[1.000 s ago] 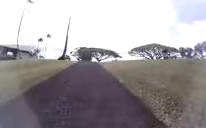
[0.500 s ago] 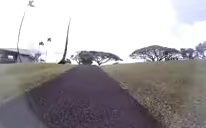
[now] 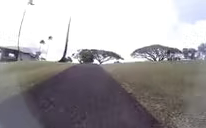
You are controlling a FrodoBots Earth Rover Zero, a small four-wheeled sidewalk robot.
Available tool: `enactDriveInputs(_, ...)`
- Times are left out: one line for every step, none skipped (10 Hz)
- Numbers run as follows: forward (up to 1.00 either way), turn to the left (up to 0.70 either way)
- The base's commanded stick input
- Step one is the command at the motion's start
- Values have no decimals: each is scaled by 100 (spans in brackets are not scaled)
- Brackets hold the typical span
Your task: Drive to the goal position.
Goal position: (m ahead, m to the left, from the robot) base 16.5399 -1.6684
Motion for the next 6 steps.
enactDriveInputs(85, 34)
enactDriveInputs(85, 34)
enactDriveInputs(85, 0)
enactDriveInputs(85, 0)
enactDriveInputs(85, 0)
enactDriveInputs(85, 0)
